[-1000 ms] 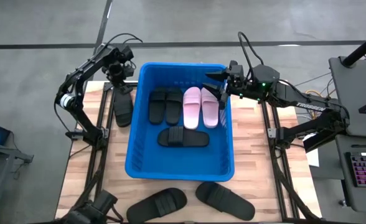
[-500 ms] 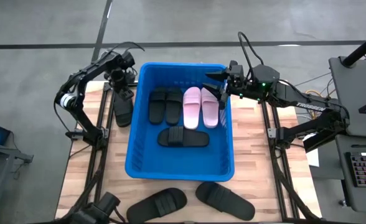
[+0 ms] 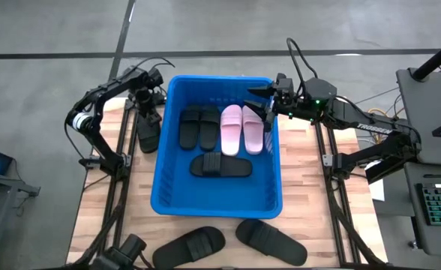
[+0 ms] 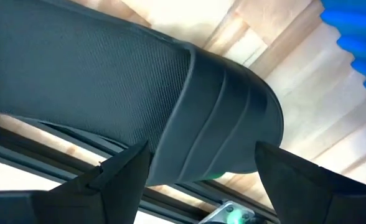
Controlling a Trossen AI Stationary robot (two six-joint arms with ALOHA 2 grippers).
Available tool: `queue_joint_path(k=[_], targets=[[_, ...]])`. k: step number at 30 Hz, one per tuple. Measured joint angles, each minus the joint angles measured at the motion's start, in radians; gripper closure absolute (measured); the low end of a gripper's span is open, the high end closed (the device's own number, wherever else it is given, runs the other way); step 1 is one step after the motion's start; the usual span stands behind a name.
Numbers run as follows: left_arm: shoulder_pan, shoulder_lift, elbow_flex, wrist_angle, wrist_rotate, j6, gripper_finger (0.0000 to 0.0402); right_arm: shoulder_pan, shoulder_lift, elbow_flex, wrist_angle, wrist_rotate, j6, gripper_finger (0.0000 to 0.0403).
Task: Pick and place slides into bin
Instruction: Put the black slide into the blue bin
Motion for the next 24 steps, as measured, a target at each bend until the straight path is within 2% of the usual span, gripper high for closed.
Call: queue_joint_path(k=[24], targets=[[0.0,0.0,-0.021,0.023,0.011,0.006,0.0126,0.0,0.0,0.0,-0.016,0.0,0.011,0.0179]])
